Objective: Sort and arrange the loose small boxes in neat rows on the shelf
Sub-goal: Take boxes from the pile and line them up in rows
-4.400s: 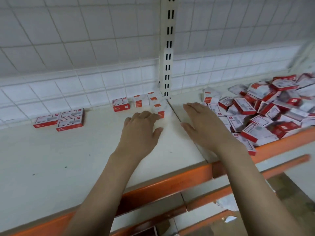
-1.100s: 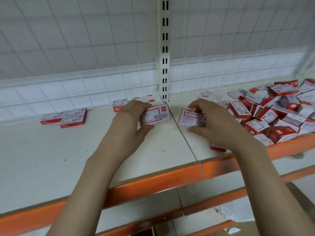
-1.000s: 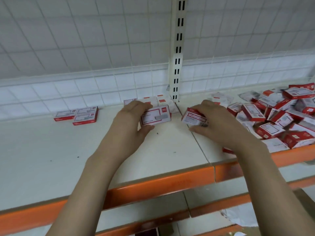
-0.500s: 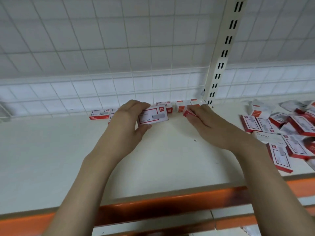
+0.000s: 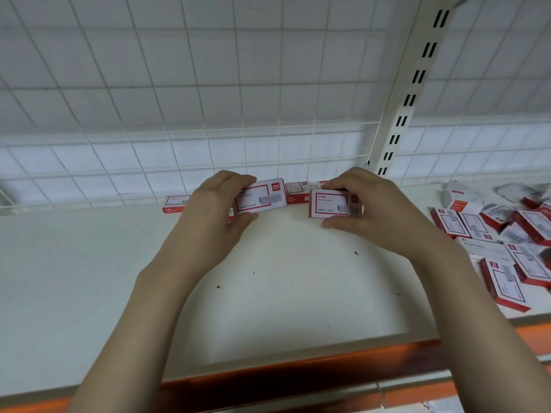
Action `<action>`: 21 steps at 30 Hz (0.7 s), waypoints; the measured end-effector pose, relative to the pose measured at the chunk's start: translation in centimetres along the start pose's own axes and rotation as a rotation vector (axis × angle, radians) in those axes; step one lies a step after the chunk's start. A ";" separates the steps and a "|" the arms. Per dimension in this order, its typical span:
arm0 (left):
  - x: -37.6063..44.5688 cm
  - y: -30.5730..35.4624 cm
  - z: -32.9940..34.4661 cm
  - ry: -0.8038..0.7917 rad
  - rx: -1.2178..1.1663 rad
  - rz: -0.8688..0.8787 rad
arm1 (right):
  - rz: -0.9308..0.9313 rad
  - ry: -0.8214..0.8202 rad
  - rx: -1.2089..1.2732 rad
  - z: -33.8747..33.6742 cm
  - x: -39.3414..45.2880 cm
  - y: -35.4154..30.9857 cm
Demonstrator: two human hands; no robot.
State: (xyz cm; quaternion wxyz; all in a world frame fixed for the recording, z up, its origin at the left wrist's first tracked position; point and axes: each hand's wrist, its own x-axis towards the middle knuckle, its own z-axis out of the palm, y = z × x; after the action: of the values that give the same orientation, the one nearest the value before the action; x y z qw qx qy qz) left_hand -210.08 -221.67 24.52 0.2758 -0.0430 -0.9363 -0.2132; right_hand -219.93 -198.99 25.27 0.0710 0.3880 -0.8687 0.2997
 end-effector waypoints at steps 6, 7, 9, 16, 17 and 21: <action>-1.0 -1.7 -0.8 -0.010 0.094 0.029 | -0.028 -0.026 -0.067 1.3 0.5 -1.1; -1.3 -2.2 -1.1 -0.007 0.128 0.025 | -0.025 -0.036 -0.083 1.6 0.6 -1.2; -2.0 -3.4 -1.8 -0.019 0.168 -0.005 | -0.036 -0.051 -0.119 2.4 0.7 -1.6; -4.7 -8.4 -4.4 -0.139 0.188 -0.106 | -0.013 -0.132 -0.128 6.1 1.6 -4.4; -5.0 -8.9 -4.8 -0.134 0.176 -0.142 | -0.012 -0.141 -0.120 6.8 1.7 -4.8; -5.8 -11.0 -6.0 -0.164 0.160 -0.198 | -0.006 -0.165 -0.102 9.2 2.1 -6.8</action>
State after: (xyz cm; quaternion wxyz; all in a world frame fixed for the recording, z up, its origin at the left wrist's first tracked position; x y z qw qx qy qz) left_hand -204.38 -233.92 21.80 0.1785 0.0541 -0.9694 -0.1598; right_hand -215.54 -209.17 21.70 0.0200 0.4099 -0.8845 0.2217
